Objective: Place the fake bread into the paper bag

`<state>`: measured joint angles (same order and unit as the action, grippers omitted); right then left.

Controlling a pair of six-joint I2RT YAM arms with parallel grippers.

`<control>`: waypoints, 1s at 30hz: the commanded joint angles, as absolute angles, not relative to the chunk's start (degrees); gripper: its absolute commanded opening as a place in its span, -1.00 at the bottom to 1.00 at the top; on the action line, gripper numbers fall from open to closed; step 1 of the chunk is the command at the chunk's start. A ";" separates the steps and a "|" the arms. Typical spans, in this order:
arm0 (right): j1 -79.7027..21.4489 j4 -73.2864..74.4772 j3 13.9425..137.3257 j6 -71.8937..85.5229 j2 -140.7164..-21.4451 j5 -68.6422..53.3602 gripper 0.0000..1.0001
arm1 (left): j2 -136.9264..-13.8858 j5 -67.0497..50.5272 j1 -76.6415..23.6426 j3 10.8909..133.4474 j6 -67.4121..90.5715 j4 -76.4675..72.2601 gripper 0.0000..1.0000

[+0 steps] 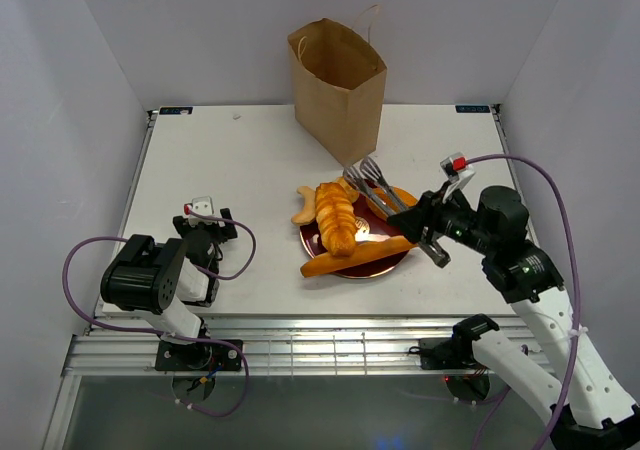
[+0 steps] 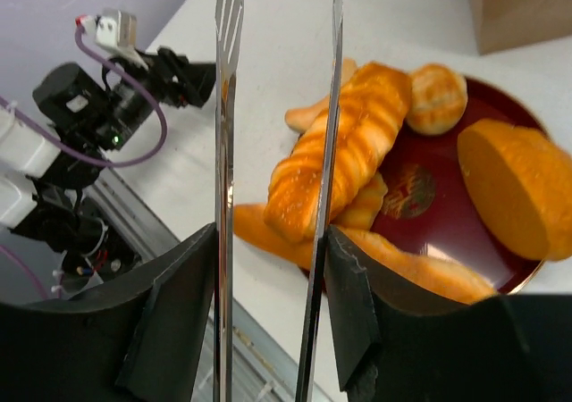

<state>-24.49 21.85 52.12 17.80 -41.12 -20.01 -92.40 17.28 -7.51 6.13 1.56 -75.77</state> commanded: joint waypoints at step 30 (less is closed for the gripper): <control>-24.61 8.70 25.93 42.01 -40.95 -29.18 0.25 | -91.32 16.52 -7.29 6.68 2.29 -81.56 0.96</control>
<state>-24.49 14.06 26.33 39.77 -40.05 -26.89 -92.40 17.28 -7.51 6.13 1.56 -75.77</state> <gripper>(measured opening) 0.632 0.979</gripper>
